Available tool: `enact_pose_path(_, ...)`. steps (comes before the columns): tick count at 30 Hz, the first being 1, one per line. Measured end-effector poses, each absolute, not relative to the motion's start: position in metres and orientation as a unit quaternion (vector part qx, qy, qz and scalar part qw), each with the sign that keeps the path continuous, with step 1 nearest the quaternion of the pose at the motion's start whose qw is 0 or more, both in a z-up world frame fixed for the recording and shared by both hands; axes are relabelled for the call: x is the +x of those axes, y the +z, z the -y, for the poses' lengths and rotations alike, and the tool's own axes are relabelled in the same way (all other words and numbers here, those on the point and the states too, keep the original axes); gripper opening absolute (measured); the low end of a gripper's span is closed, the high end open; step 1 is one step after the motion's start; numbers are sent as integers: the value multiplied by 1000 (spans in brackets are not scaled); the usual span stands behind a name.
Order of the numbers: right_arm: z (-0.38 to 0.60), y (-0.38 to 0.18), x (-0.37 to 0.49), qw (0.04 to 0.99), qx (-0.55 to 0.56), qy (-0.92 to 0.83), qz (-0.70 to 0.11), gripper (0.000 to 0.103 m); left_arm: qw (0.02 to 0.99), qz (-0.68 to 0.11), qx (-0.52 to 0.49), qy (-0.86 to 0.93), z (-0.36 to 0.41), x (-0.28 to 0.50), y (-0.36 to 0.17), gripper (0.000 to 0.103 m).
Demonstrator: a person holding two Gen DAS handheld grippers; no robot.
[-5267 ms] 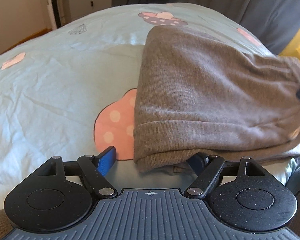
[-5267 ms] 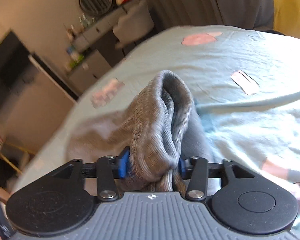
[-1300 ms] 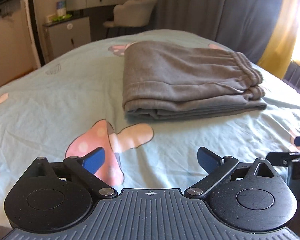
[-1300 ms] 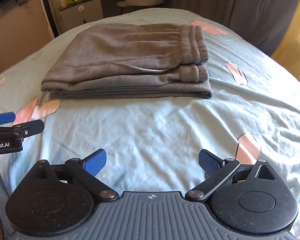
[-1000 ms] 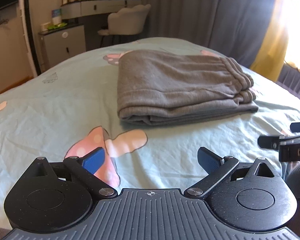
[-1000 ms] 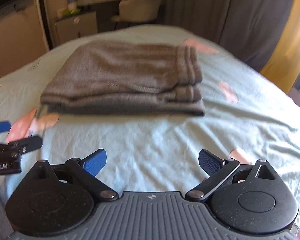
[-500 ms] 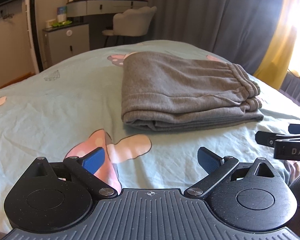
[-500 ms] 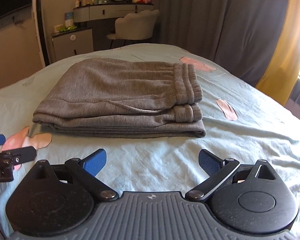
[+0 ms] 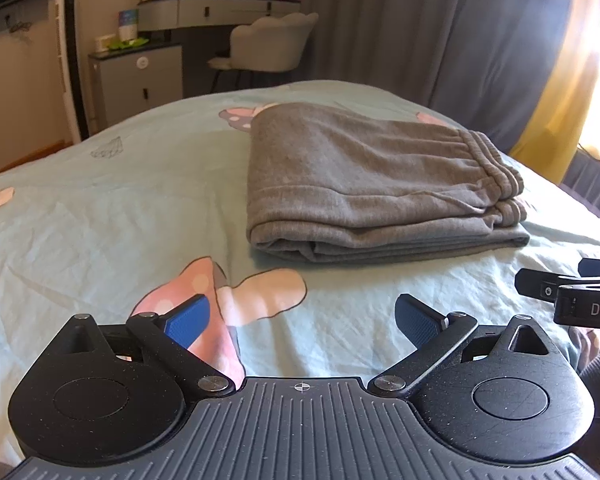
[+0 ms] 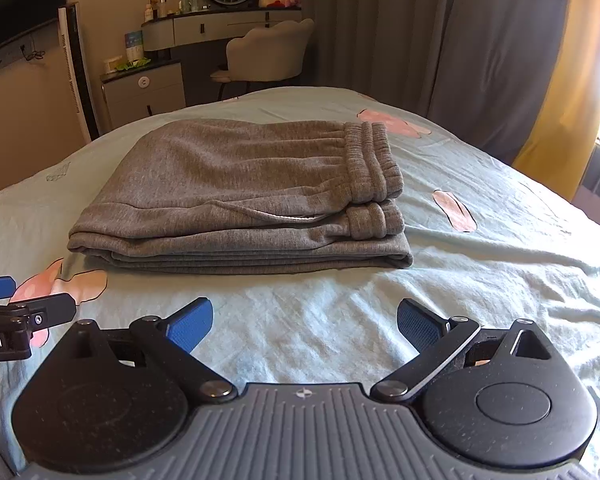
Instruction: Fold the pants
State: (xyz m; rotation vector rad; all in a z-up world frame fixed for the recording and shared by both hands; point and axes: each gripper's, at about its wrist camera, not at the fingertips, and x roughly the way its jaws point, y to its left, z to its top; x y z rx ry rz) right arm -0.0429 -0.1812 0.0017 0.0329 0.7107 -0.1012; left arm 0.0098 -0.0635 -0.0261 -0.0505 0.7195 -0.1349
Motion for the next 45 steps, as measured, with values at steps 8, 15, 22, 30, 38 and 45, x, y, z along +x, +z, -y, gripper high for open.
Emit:
enact_pose_path(8,181,1,-43,936,15,-53,-349,99,934,-350,-27,-63,62,9,-26,102)
enact_pose_path(15,183,1,-43,935,21,-53,-349,99,934,-351,-28,-64,61,9,-26,102)
enact_pose_path(22,183,1,-43,935,22,-53,-350,99,932,-355,-32,-63,61,10,-26,102)
enact_pose_path(30,182,2,-44,935,21,-54,-349,99,932,-356,-36,-62,63,11,-27,102)
enact_pose_path(38,182,1,-44,935,22,-56,-349,99,932,-354,-39,-63,64,10,-26,102)
enact_pose_path(45,183,1,-43,935,20,-55,-349,99,932,-354,-39,-64,64,10,-26,102)
